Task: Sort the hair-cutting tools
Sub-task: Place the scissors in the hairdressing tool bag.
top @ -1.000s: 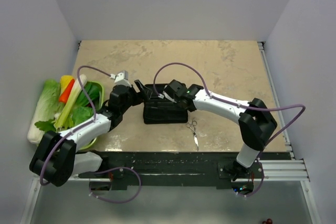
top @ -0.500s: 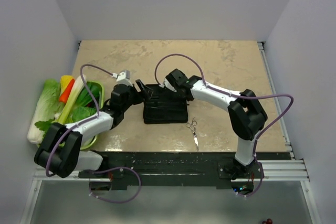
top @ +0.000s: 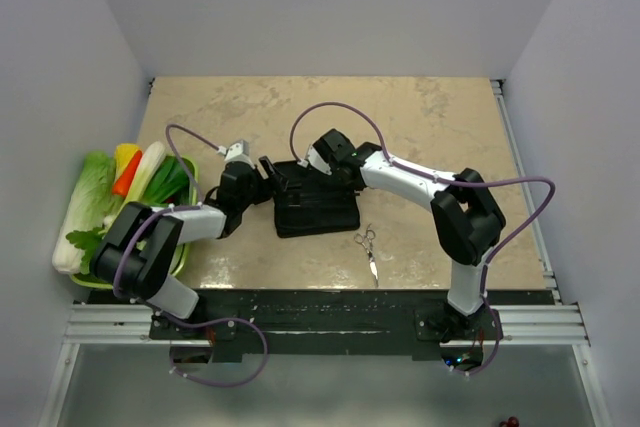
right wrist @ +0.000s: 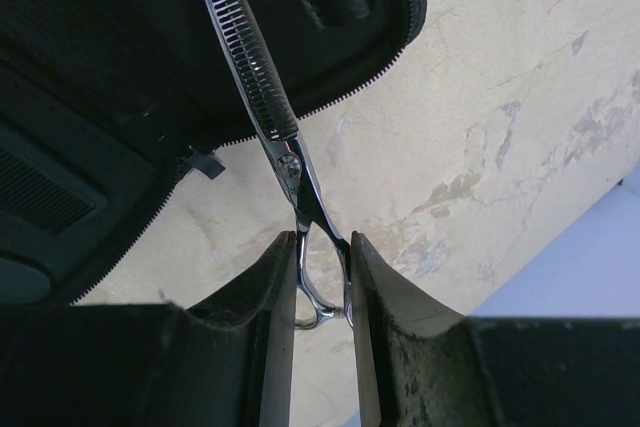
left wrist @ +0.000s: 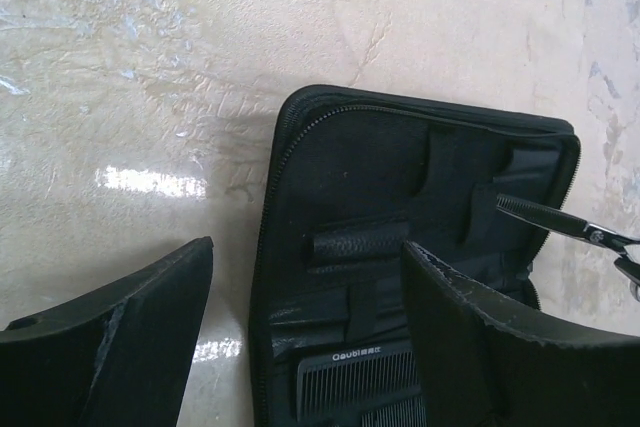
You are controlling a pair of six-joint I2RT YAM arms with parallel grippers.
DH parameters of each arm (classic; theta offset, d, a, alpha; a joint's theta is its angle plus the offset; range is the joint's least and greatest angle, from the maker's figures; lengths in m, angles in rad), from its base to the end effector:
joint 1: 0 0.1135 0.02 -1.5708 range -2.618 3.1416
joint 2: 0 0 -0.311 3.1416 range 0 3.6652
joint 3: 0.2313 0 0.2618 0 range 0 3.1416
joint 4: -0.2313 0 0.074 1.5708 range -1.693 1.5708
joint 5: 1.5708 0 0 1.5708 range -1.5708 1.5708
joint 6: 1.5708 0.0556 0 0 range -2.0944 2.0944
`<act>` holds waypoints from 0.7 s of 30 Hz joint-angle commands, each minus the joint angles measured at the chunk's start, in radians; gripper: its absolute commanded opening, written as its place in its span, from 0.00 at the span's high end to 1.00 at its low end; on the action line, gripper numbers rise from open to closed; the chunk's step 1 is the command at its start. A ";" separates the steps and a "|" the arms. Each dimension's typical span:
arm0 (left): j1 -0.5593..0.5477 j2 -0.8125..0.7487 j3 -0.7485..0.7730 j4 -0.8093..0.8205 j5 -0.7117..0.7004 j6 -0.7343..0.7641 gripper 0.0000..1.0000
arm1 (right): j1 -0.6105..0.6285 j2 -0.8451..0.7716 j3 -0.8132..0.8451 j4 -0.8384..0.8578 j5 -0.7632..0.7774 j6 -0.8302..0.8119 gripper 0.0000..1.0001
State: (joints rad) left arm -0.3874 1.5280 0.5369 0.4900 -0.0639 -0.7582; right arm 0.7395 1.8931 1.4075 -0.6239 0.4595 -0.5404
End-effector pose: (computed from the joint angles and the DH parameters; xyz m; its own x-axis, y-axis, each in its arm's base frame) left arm 0.2884 -0.1138 0.1817 -0.5465 -0.5181 -0.6579 -0.0697 0.8111 -0.5808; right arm 0.3321 0.2696 0.2317 -0.3316 -0.9266 -0.1774 -0.7332 0.3714 -0.5696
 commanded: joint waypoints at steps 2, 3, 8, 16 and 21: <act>0.005 0.044 0.037 0.137 -0.005 -0.020 0.21 | 0.000 -0.028 0.016 0.021 -0.019 -0.018 0.80; 0.005 0.047 0.035 0.153 0.001 -0.024 0.21 | 0.000 -0.025 0.015 0.024 -0.021 -0.020 0.80; 0.005 0.076 0.034 0.202 0.027 -0.023 0.22 | 0.001 -0.006 0.025 0.007 -0.058 -0.009 0.80; 0.007 0.156 0.055 0.309 0.130 -0.023 0.27 | 0.001 -0.008 -0.013 0.039 -0.116 -0.013 0.80; 0.013 0.178 0.048 0.320 0.147 -0.026 0.47 | 0.001 -0.011 -0.024 0.069 -0.145 -0.027 0.81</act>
State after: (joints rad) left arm -0.3794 1.6966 0.5659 0.7101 0.0372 -0.7761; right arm 0.7391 1.8935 1.3869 -0.6094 0.3634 -0.5446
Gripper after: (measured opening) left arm 0.585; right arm 0.268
